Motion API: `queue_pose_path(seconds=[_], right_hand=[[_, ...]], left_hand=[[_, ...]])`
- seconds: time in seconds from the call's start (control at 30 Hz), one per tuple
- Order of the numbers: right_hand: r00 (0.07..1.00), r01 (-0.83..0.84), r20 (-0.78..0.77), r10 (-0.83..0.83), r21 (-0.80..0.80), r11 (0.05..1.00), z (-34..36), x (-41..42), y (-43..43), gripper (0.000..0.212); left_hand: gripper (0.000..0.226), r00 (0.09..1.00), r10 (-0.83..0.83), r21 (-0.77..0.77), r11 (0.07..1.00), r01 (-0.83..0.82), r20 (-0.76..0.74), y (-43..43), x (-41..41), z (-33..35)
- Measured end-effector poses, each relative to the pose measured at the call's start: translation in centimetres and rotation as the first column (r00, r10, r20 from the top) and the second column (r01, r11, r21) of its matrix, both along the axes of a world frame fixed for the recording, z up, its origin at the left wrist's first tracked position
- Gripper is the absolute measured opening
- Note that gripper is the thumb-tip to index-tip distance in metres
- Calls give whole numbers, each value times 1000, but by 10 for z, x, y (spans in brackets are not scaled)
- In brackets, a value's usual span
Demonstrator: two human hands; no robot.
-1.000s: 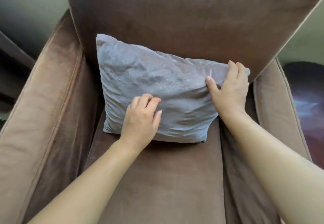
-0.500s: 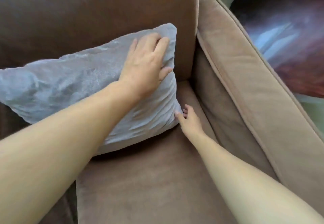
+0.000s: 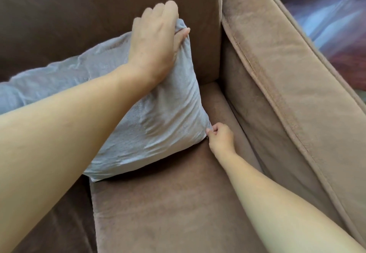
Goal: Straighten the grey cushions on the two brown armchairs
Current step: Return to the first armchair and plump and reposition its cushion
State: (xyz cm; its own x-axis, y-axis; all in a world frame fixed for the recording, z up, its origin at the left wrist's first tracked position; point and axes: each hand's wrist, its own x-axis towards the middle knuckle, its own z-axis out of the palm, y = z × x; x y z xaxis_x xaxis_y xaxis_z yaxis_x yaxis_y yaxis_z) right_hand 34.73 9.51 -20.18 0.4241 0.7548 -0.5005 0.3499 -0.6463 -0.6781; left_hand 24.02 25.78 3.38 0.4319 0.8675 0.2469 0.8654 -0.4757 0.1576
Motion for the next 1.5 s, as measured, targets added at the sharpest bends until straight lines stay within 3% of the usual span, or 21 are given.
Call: queue_pose_path(seconds=[0.1, 0.27, 0.37, 0.57, 0.63, 0.77, 0.9, 1.0, 1.1, 1.23, 1.33, 1.47, 1.5], right_hand=[[976, -138, 164, 143, -45, 989, 7, 3, -16, 20], [943, -188, 267, 199, -66, 980, 7, 20, -35, 17], [934, -221, 271, 233, -72, 973, 6, 22, -42, 17], [965, -184, 174, 197, -86, 979, 19, 28, -31, 9], [976, -156, 149, 159, -28, 987, 37, 30, -21, 29], [997, -80, 47, 68, 323, 943, 111, 25, 27, 29], [984, -58, -110, 139, 544, 837, 192, 3, 87, 25], [975, -40, -148, 164, 611, 791, 221, -9, 120, 29], [978, -74, -108, 181, 625, 777, 232, -15, 134, 20], [979, -52, -127, 161, 605, 794, 234, -11, 137, 12], [967, 28, -222, 123, 576, 817, 233, -3, 137, 6], [953, 118, -298, 53, 526, 842, 236, 2, 139, 8], [950, 129, -308, 44, 519, 845, 239, 2, 139, 8]], left_hand=[[21, 972, 45, -60, 998, -32, 232, 3, -10, 21], [25, 965, 9, -23, 1000, -3, 263, 11, -18, 42], [22, 959, 38, -68, 997, -19, 282, 12, -8, 29], [52, 944, 72, -114, 993, -37, 323, 10, -3, 17], [57, 936, 52, -96, 995, -20, 348, -2, -18, 21], [56, 993, 95, -71, 993, -90, 75, -32, -95, 15], [54, 944, 313, -39, 947, -318, -99, -61, -207, 18], [45, 835, 550, -88, 831, -549, -12, -72, -276, 24], [46, 650, 735, -322, 673, -666, 193, -73, -317, 17], [52, 249, 826, -628, 550, -550, 506, -65, -322, 7], [47, -7, 792, -695, 532, -484, 611, -51, -314, 5], [8, -63, 773, -706, 539, -459, 632, -53, -322, -3], [7, -90, 762, -706, 539, -459, 641, -55, -328, -2]])
